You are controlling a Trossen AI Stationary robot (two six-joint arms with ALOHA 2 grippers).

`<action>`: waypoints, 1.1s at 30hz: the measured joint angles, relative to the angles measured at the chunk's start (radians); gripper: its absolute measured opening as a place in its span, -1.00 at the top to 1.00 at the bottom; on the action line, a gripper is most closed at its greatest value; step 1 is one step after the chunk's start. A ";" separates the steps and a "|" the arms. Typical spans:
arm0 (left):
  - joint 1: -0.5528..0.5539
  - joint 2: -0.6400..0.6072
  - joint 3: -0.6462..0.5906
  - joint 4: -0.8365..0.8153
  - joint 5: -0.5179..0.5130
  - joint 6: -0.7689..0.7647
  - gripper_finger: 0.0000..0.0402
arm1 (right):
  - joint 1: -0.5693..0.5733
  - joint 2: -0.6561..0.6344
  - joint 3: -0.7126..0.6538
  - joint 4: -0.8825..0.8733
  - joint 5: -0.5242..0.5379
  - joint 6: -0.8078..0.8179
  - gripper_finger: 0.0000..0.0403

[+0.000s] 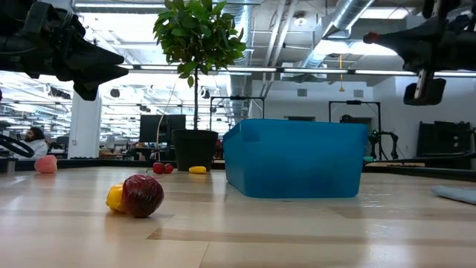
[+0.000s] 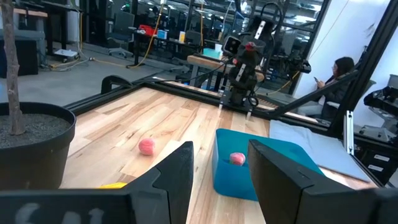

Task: Pick and placing Produce into tupperware
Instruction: Put the cherry into the blue bin

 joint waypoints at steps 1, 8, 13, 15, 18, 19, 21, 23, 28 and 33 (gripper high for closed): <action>0.000 0.000 0.000 0.000 0.000 0.000 0.30 | 0.000 0.000 0.000 -0.007 0.004 0.042 0.93; 0.000 0.000 0.000 0.000 0.000 -0.001 0.30 | 0.000 0.001 -0.001 -0.096 0.037 0.104 0.88; 0.000 0.000 0.000 0.000 0.000 0.000 0.30 | 0.000 0.001 -0.001 -0.109 0.030 -0.229 0.94; 0.000 0.000 0.000 0.000 0.000 -0.003 0.30 | 0.000 0.001 -0.001 -0.105 0.030 -0.359 0.91; 0.000 0.000 0.000 0.000 0.000 -0.002 0.30 | 0.000 0.001 -0.001 -0.105 0.030 -0.558 0.87; 0.000 0.000 0.000 0.000 0.000 -0.001 0.30 | 0.000 0.001 -0.001 -0.105 0.032 -0.619 0.87; 0.000 0.000 0.000 0.000 0.000 -0.003 0.30 | 0.000 0.001 -0.001 -0.105 0.040 -0.739 0.90; 0.000 0.000 0.000 0.000 0.000 -0.003 0.29 | 0.000 0.001 -0.001 -0.094 0.040 -0.856 0.94; 0.000 0.000 0.000 0.000 0.000 -0.003 0.29 | 0.000 0.001 -0.001 -0.032 0.025 -1.086 0.91; 0.000 0.000 0.000 0.000 0.000 -0.002 0.29 | 0.000 0.001 -0.001 0.022 0.024 -1.286 0.84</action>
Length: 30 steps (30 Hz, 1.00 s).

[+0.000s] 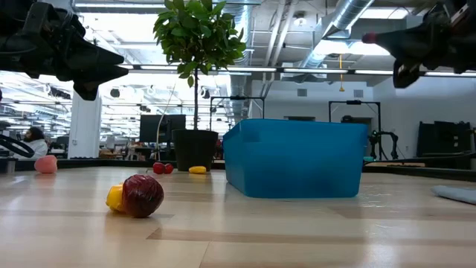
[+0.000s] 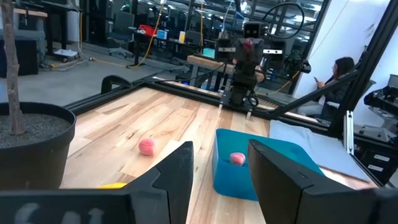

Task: Pick and placing Produce into tupperware
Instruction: Put the cherry into the blue bin

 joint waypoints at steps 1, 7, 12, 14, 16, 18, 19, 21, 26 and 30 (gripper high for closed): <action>0.000 0.000 0.000 0.000 0.000 -0.002 0.29 | 0.000 0.000 0.000 0.007 0.000 -0.036 0.85; 0.000 0.000 0.000 0.000 0.000 -0.002 0.29 | 0.002 0.000 0.001 0.024 -0.007 -0.215 0.93; 0.000 0.000 0.000 0.000 0.000 0.001 0.30 | 0.002 0.002 0.001 0.038 0.001 -0.296 0.83; 0.000 0.000 0.000 0.000 0.000 -0.002 0.30 | 0.002 0.002 0.001 0.038 0.017 -0.340 0.84; 0.000 0.000 0.000 0.000 0.000 0.000 0.30 | 0.002 0.004 0.001 0.038 0.035 -0.405 0.88; 0.000 0.000 0.000 0.000 0.000 0.001 0.30 | 0.002 0.013 0.002 0.039 0.046 -0.484 0.93; 0.000 0.000 0.000 0.000 0.000 -0.001 0.30 | 0.002 0.018 0.005 0.039 0.055 -0.518 0.94; 0.000 0.000 0.000 0.000 0.000 -0.002 0.30 | -0.001 0.033 0.016 0.040 0.063 -0.563 0.93; 0.000 0.000 0.000 0.000 0.000 -0.002 0.30 | -0.015 0.078 0.058 0.040 0.107 -0.622 0.81; 0.000 0.000 0.000 0.000 0.000 0.002 0.30 | -0.031 0.122 0.095 0.040 0.110 -0.623 0.87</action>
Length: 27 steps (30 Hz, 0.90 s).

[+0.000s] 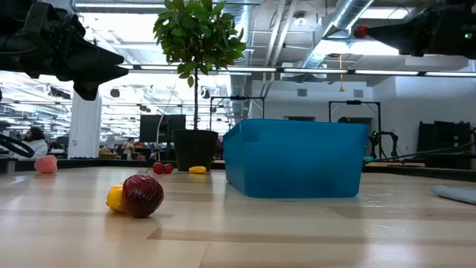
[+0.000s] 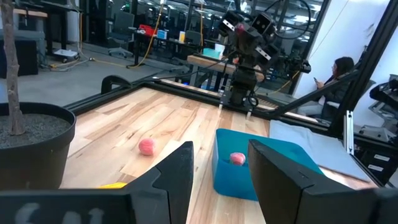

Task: Pick and placing Produce into tupperware
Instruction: Put the cherry into the blue bin

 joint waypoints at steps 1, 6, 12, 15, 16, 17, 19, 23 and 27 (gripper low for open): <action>0.000 0.000 0.000 0.000 0.000 -0.001 0.30 | -0.002 0.014 0.007 0.000 -0.002 0.000 0.90; 0.000 0.000 0.000 0.000 0.000 0.000 0.30 | 0.009 0.098 0.036 0.000 -0.004 0.023 0.93; 0.000 0.000 0.000 0.000 0.000 0.000 0.30 | 0.035 0.210 0.064 0.007 -0.005 0.149 0.82; 0.000 0.000 0.000 0.000 0.000 -0.003 0.30 | 0.054 0.282 0.067 0.055 -0.005 0.166 0.90; 0.000 0.000 0.000 0.000 0.000 -0.003 0.30 | 0.061 0.308 0.067 0.080 -0.005 0.167 0.93; 0.000 0.000 0.000 0.000 0.000 -0.002 0.30 | 0.069 0.332 0.067 0.107 -0.005 0.167 0.94; 0.000 0.000 0.000 0.000 0.000 0.000 0.30 | 0.085 0.379 0.067 0.166 -0.005 0.167 0.94; 0.000 0.000 0.000 0.000 0.000 -0.002 0.30 | 0.113 0.471 0.067 0.282 -0.007 0.208 0.85; 0.000 0.000 0.000 0.000 0.000 -0.003 0.30 | 0.136 0.554 0.067 0.351 -0.020 0.341 0.80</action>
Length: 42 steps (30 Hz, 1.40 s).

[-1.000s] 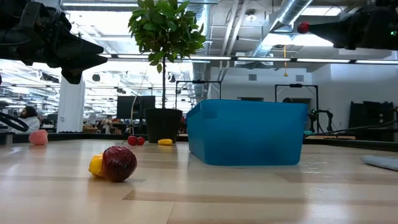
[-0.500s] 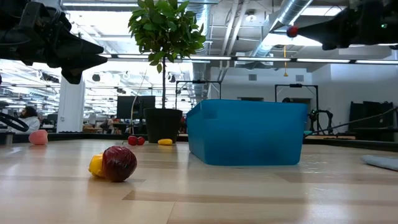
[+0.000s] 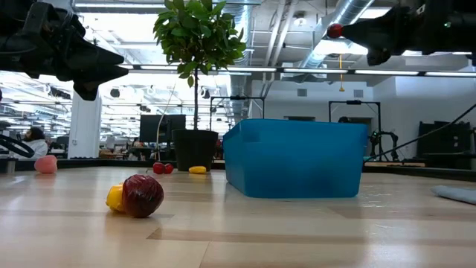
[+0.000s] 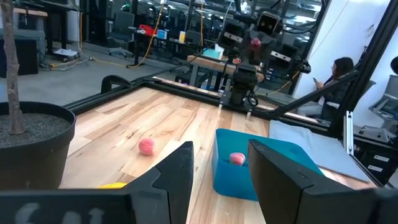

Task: Pick and placing Produce into tupperware
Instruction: Put the cherry into the blue bin

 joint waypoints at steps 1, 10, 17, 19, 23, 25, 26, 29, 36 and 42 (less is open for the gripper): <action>0.000 0.000 0.000 0.000 0.000 0.000 0.30 | 0.007 0.019 0.000 0.010 -0.014 0.034 0.82; 0.000 0.000 0.000 0.000 0.000 0.003 0.30 | 0.076 0.198 0.000 0.144 -0.045 0.178 0.89; 0.000 0.000 0.000 0.000 0.000 0.003 0.30 | 0.092 0.345 0.060 0.210 -0.072 0.280 0.84; 0.000 0.000 0.000 0.000 0.000 0.000 0.30 | 0.097 0.395 0.098 0.208 -0.102 0.313 0.89; 0.000 0.000 0.000 0.000 0.000 0.003 0.30 | 0.100 0.492 0.187 0.183 -0.135 0.389 0.93; 0.000 0.000 0.000 0.000 0.000 0.000 0.30 | 0.097 0.532 0.228 0.130 -0.149 0.433 0.89; 0.000 0.000 0.000 0.000 0.000 0.000 0.29 | 0.095 0.554 0.251 0.096 -0.150 0.450 0.85; 0.000 0.000 0.000 0.000 0.000 0.003 0.29 | 0.091 0.600 0.310 -0.010 -0.168 0.478 0.80; 0.000 0.000 0.000 0.000 0.000 0.002 0.29 | 0.085 0.660 0.400 -0.142 -0.173 0.481 0.94; 0.000 0.000 0.000 0.000 0.000 0.003 0.29 | 0.066 0.650 0.419 -0.281 -0.180 0.535 0.84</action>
